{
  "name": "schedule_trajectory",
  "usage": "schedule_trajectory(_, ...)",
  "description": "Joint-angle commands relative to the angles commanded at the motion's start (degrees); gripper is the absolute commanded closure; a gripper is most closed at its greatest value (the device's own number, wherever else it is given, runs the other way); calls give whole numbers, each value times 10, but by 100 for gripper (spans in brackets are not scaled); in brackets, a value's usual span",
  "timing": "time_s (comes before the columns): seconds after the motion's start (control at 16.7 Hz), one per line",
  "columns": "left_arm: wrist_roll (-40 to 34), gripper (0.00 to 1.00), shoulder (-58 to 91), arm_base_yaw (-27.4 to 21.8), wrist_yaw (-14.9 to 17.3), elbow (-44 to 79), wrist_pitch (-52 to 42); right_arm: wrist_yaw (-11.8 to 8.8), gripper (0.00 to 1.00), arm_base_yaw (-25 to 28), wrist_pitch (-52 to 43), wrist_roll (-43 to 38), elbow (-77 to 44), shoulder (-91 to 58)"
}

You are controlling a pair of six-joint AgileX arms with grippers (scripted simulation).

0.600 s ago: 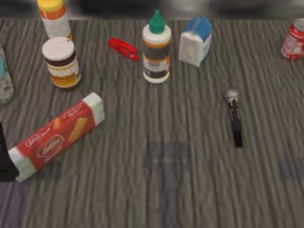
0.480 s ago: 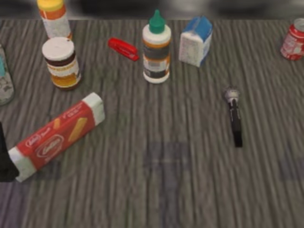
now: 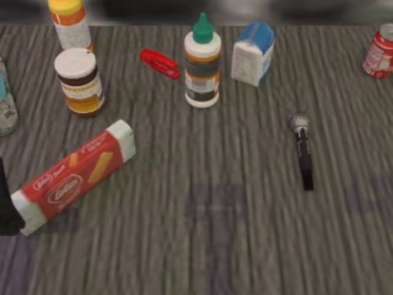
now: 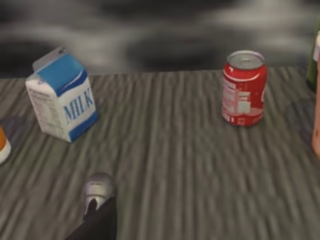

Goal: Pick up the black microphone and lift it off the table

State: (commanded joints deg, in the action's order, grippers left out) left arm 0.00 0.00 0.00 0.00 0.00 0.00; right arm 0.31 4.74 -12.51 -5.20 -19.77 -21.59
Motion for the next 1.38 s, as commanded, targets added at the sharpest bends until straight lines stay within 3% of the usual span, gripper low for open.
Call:
schedule_trajectory(0.54, 0, 0, 0, 0, 0, 0, 0, 12, 0, 95, -277, -102, -396, -568)
schedule_trajectory(0.84, 0, 0, 0, 0, 0, 0, 0, 15, 0, 141, -402, -152, -590, -807)
schedule_trajectory(1.14, 0, 0, 0, 0, 0, 0, 0, 16, 0, 170, -471, -183, -716, -953)
schedule_trajectory(1.38, 0, 0, 0, 0, 0, 0, 0, 16, 0, 174, -481, -187, -737, -973)
